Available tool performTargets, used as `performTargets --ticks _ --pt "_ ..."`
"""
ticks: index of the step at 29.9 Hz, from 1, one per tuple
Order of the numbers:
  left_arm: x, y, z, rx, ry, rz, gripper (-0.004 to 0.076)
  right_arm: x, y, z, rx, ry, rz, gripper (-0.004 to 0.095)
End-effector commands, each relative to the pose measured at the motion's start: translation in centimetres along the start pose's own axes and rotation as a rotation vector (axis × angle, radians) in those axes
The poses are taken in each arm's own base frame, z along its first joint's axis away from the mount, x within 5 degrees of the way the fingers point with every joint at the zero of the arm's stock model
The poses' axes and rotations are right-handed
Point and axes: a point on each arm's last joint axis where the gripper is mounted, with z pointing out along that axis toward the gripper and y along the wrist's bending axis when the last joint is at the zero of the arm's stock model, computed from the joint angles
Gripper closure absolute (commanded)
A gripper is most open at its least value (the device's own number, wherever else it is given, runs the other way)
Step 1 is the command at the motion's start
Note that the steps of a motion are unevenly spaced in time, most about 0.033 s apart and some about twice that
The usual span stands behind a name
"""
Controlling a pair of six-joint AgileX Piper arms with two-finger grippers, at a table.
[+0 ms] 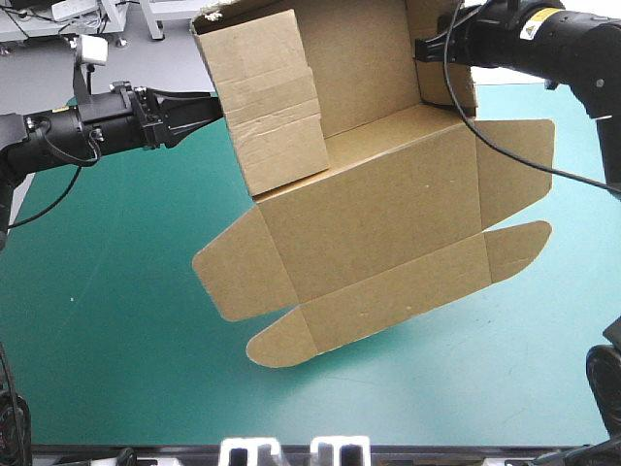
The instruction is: Fold the box
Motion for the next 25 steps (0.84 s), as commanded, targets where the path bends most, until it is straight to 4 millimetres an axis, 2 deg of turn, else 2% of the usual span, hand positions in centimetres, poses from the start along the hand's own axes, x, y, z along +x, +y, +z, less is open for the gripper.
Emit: performTargets --ticks 1,12,21,25 --pt "-0.9 -3.3 -0.6 0.130 -0.038 0.023 0.0295 -1.7 0.5 -1.6 -0.031 -0.149 0.030 0.0931" --pt "-0.9 -3.3 -0.6 0.125 -0.030 -0.001 0.0295 -1.3 0.1 0.4 -0.029 -0.129 0.057 0.0931" --pt "-0.9 -3.3 -0.6 0.125 -0.030 -0.001 0.0295 -1.4 0.1 0.4 -0.026 -0.137 0.056 0.0931" --pt "-0.9 -3.3 -0.6 0.125 -0.030 -0.001 0.0295 -1.5 -0.5 0.4 0.031 -0.158 0.046 0.0931"
